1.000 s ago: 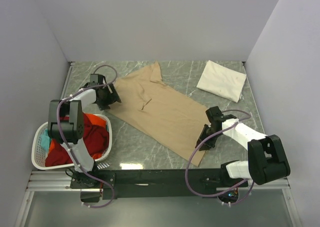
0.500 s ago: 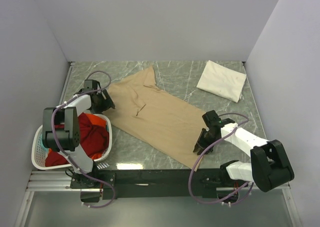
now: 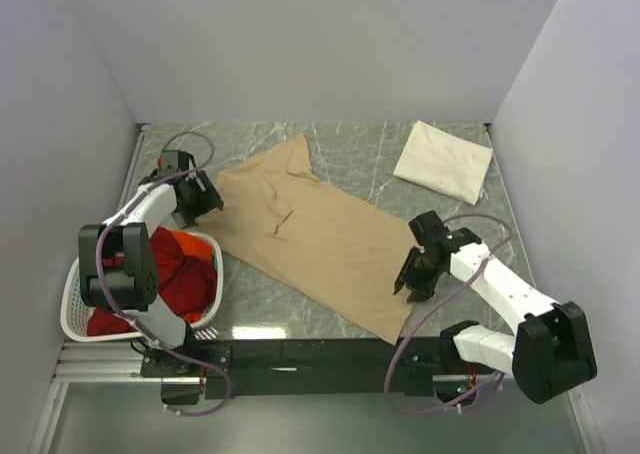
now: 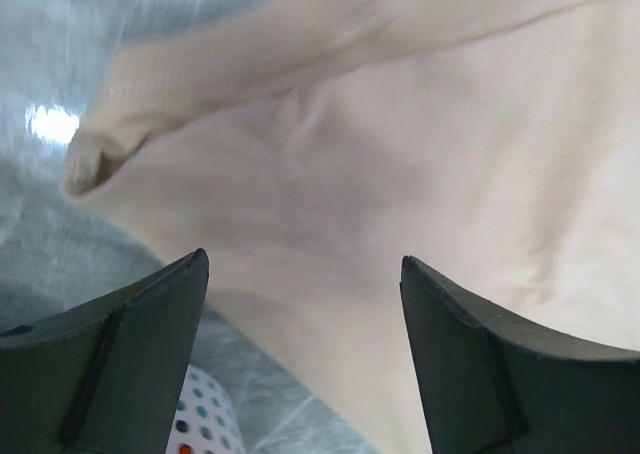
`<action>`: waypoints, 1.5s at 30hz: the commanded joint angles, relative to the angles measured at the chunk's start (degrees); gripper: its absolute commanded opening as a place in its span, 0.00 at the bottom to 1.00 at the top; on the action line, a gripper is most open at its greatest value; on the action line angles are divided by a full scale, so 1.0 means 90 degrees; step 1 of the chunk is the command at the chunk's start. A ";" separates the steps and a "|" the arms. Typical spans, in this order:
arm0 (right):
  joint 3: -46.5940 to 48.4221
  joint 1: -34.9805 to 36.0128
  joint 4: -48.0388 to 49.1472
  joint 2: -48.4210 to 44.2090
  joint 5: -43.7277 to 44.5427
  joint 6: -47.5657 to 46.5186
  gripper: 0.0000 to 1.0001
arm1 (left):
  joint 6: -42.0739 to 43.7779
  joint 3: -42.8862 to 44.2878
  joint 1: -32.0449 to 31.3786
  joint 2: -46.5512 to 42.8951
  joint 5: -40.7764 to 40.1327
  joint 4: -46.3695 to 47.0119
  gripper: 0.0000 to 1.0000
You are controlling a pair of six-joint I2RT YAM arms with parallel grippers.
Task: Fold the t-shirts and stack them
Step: Fold the tshirt
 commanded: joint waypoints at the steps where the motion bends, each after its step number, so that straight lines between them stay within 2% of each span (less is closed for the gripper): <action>1: 0.0805 -0.0103 -0.0471 -0.0129 0.0630 -0.0128 0.47 | -0.0230 0.0792 -0.0131 -0.0371 -0.0135 -0.0128 0.83; 4: 0.1226 -0.0396 -0.0481 0.0027 0.0875 -0.0440 0.49 | -0.0318 0.1349 -0.0461 -0.0157 -0.0135 -0.0118 0.84; 8: 0.1480 -0.1361 -0.0218 0.0310 0.0934 -0.1113 0.49 | -0.0298 0.2304 -0.1009 0.0419 -0.0135 -0.0118 0.84; 11: 0.1626 -0.1763 0.0085 0.0622 0.0866 -0.1494 0.49 | -0.0240 0.2852 -0.1224 0.0927 0.0031 -0.0050 0.83; 14: 0.1637 -0.1823 0.0368 0.1042 0.0865 -0.1691 0.49 | -0.0181 0.3156 -0.1313 0.1386 0.0323 0.0009 0.83; 19: 0.1539 -0.1949 0.0905 0.1677 0.0865 -0.1692 0.48 | -0.0171 0.3245 -0.1323 0.2030 0.0890 0.0154 0.82; 25: 0.1471 -0.2436 0.1413 0.1883 0.1265 -0.1701 0.48 | -0.0337 0.3127 -0.1391 0.2333 0.1623 0.0809 0.82; 33: 0.1529 -0.3219 0.2136 0.2126 0.1090 -0.1974 0.46 | -0.0620 0.3898 -0.1616 0.3143 0.2101 0.1355 0.80; 38: 0.1695 -0.3385 0.2390 0.2439 0.1100 -0.2092 0.43 | -0.0767 0.4513 -0.1850 0.3651 0.2112 0.1581 0.77; 43: 0.1842 -0.3512 0.2575 0.2761 0.1139 -0.2170 0.40 | -0.0748 0.5314 -0.1997 0.4238 0.1693 0.1103 0.73; 45: 0.1871 -0.3532 0.2673 0.2869 0.1110 -0.2199 0.40 | -0.0757 0.5315 -0.1997 0.4248 0.1555 0.1054 0.73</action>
